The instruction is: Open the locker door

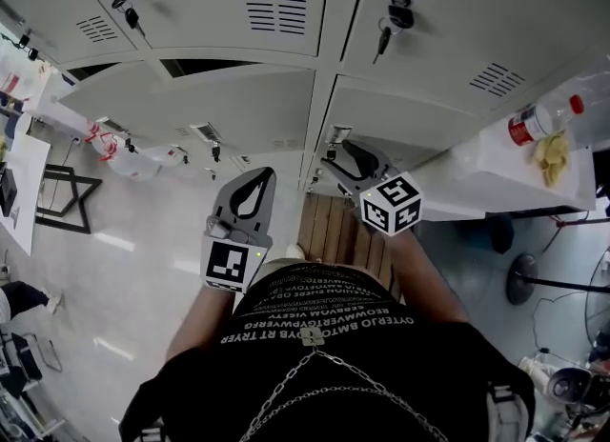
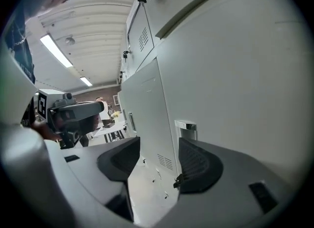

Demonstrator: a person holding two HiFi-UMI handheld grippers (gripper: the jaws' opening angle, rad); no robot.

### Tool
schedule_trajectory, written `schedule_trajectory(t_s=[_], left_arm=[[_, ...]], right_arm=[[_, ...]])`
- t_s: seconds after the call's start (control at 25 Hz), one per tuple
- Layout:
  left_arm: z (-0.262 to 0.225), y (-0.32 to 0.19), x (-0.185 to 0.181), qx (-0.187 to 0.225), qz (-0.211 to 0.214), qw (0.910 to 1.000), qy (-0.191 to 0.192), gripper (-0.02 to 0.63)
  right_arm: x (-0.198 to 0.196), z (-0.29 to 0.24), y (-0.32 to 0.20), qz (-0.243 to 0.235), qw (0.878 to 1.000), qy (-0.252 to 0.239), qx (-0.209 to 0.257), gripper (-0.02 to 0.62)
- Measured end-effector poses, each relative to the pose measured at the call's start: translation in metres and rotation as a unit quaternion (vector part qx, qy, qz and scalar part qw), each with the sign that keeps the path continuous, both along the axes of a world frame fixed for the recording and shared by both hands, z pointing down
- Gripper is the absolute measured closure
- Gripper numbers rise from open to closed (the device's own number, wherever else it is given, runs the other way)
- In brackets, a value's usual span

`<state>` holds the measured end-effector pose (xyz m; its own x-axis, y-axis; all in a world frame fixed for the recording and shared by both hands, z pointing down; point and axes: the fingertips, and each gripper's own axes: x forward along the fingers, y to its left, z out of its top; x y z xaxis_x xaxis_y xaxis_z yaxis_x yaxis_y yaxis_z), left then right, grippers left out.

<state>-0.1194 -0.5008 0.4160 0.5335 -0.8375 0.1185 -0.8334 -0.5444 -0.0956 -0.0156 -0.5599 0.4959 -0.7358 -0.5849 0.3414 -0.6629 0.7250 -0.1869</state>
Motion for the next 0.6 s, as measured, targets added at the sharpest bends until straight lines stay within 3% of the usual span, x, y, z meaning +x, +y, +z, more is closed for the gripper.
schedule_trajectory(t_s=[0.6], left_arm=[[0.004, 0.001, -0.026, -0.005, -0.009, 0.9999, -0.004, 0.603]], right_arm=[[-0.019, 0.024, -0.045, 0.076, 0.995, -0.008, -0.057, 0.302]])
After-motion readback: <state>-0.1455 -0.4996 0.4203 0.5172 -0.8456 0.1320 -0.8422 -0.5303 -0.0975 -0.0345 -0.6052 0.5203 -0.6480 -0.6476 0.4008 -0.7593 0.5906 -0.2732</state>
